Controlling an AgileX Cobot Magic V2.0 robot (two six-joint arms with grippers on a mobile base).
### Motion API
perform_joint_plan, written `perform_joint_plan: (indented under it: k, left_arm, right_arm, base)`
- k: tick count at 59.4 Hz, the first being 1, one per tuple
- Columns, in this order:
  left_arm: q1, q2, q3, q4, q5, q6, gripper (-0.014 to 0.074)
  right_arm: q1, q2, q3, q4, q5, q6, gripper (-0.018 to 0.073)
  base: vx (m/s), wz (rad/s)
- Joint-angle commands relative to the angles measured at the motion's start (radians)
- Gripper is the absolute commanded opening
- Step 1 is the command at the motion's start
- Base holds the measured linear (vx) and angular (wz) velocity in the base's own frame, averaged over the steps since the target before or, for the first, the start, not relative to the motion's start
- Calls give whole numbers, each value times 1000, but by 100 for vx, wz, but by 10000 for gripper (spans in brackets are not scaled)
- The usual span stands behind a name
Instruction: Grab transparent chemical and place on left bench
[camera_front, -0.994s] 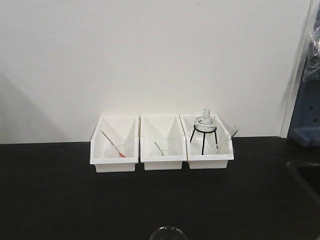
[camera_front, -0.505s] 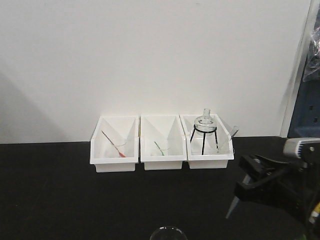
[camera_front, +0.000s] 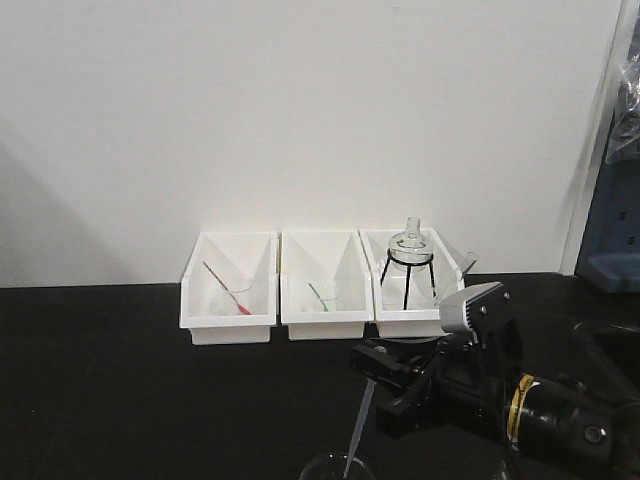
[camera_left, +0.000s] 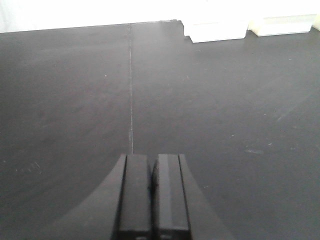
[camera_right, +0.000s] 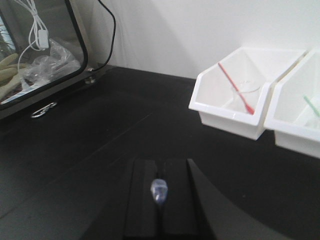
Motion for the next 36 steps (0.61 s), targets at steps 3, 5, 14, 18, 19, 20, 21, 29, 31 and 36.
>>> perform_joint_plan:
  k: [3,5,14,18,19,20,21,29,31,36]
  left_arm:
    - [-2,-19,16,-1,-78,-8,-3]
    - [-2,-19,16,-1,-78,-8,-3]
    - [-2,-19,16,-1,-78,-8,-3]
    - [-2,-19,16,-1,-78,-8,-3]
    - [-2,-19,16,-1,-78,-8,-3]
    - [-2,-19,16,-1,-78,-8,-3]
    - [-2,-19,16,-1,-78,-8,-3]
    - [-2,-19,16,-1,-78,-8,-3]
    - [-2,-19,16,-1,-78,-8,-3]
    - [-2,-19,16,-1,-78,-8,-3]
  right_arm:
    - [-2,-7,-35,0,-90,23,0]
    - [-2,4,-35,-2,-95,23,0]
    - [-2,60,-35,0,-97,22,4]
    - [-2,86,-35,0,-113,10,17]
    - [-2,91,-35,0,-118,5,21]
    - [-2,99,-35,0,-124,-5,30]
    - [-2,103,-35,0,-128,-10,38]
    - [-2,133,-35,-2,-163,-30,154]
    - [-2,134,-35,-3,-166,-30,197]
    - [-2,134,-35,-3,-165,-38,313]
  base:
    - [0,0]
    - [0,0]
    - [0,0]
    - [0,0]
    - [0,0]
    - [0,0]
    - [0,0]
    - [0,0]
    - [0,0]
    - [0,0]
